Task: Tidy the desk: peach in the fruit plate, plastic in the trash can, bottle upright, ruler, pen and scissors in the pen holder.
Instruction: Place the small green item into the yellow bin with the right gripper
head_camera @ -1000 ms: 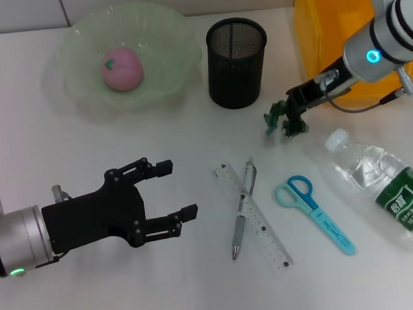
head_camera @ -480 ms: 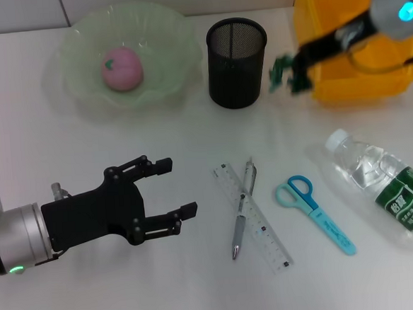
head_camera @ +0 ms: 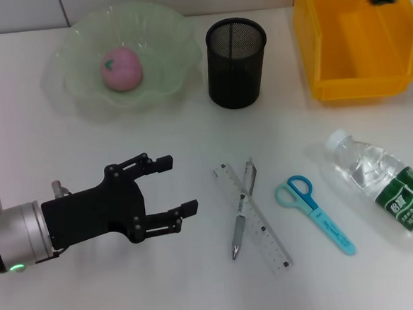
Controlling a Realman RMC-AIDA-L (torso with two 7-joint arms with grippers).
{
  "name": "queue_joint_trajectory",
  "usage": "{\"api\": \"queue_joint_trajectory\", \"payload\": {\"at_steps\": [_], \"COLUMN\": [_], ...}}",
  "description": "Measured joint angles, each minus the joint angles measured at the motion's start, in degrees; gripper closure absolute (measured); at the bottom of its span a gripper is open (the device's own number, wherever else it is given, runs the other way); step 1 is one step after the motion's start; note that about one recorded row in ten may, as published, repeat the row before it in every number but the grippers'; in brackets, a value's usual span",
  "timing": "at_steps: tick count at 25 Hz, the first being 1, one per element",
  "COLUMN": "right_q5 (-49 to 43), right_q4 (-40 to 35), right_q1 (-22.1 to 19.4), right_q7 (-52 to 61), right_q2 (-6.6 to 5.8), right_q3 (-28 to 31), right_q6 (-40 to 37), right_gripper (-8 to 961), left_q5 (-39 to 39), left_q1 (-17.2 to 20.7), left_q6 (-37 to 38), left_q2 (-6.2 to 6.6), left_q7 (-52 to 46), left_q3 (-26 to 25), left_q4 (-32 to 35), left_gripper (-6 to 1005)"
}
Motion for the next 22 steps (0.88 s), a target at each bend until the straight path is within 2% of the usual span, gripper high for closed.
{"api": "queue_joint_trajectory", "payload": {"at_steps": [4, 8, 12, 17, 22], "right_q5": [0.17, 0.25, -0.01, 0.18, 0.66], "right_q4": [8.52, 15.77, 19.65, 18.71, 11.21], "right_q1": [0.31, 1.77, 3.21, 3.51, 2.3], "right_q7": [-1.31, -4.52, -5.44, -6.39, -7.51], "right_q2": [-0.88, -0.74, -0.86, -0.9, 0.56], "right_q3": [1.78, 1.91, 1.65, 1.52, 1.45], "right_q6": [6.5, 12.43, 14.11, 13.35, 9.04], "right_gripper": [772, 746, 719, 603, 486], "left_q5": [-0.08, -0.13, -0.13, 0.03, -0.06], "left_q1": [-0.01, -0.02, -0.02, -0.02, 0.0], "left_q6": [0.22, 0.24, 0.24, 0.36, 0.96], "left_q2": [-0.01, -0.01, -0.01, 0.13, 0.15], "left_q7": [0.04, 0.02, 0.02, -0.49, -0.52], "left_q3": [0.0, -0.02, -0.02, -0.15, -0.46], "left_q4": [0.04, 0.04, 0.04, 0.19, 0.22], "left_gripper": [155, 155, 155, 155, 155]}}
